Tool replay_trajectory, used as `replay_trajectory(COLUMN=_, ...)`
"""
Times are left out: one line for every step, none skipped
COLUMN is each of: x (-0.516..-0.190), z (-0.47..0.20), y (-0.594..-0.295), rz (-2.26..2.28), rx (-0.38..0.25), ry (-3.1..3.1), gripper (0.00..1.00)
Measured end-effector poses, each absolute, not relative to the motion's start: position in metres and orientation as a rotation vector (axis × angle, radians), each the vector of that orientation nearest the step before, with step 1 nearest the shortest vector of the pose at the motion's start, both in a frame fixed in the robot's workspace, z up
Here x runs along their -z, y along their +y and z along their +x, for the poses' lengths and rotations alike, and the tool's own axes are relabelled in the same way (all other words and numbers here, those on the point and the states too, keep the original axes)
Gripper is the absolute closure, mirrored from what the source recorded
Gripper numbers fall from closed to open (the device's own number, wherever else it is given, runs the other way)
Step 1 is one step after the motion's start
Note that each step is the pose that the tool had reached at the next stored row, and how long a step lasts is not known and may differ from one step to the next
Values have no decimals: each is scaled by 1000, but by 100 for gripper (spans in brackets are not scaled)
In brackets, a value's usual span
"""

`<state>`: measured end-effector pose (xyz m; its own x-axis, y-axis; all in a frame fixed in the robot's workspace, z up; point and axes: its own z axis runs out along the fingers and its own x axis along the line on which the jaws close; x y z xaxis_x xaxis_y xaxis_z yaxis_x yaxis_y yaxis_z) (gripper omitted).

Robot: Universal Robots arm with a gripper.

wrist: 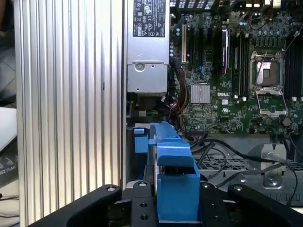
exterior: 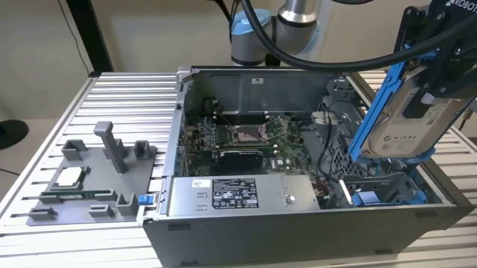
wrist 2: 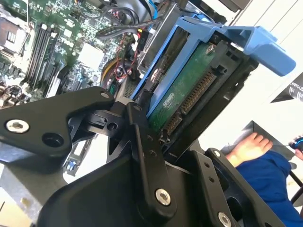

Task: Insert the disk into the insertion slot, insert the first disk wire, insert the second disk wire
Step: 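Insert the disk into the insertion slot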

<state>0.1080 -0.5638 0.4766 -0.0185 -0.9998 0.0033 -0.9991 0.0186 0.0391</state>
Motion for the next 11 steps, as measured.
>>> replay_trajectory(x=-476, z=108, y=-564, rz=2180, rx=40, ry=-2221, gripper=100)
replay_trajectory(x=-476, z=108, y=-564, rz=2180, rx=40, ry=-2220, gripper=100)
replay_trajectory(x=-475, z=108, y=-564, rz=2180, rx=40, ry=-2220, gripper=100)
replay_trajectory(x=-475, z=108, y=-564, rz=2180, rx=40, ry=-2221, gripper=100)
replay_trajectory(x=-474, z=108, y=-564, rz=2180, rx=40, ry=-2220, gripper=100)
replay_trajectory(x=-474, z=108, y=-564, rz=2180, rx=40, ry=-2220, gripper=100)
replay_trajectory(x=-474, z=108, y=-564, rz=2180, rx=40, ry=-2221, gripper=100)
replay_trajectory(x=-473, z=108, y=-564, rz=2180, rx=40, ry=-2220, gripper=100)
replay_trajectory(x=-473, z=108, y=-564, rz=2180, rx=40, ry=-2220, gripper=100)
replay_trajectory(x=-472, z=108, y=-564, rz=2180, rx=40, ry=-2220, gripper=100)
replay_trajectory(x=-472, z=108, y=-564, rz=2180, rx=40, ry=-2220, gripper=100)
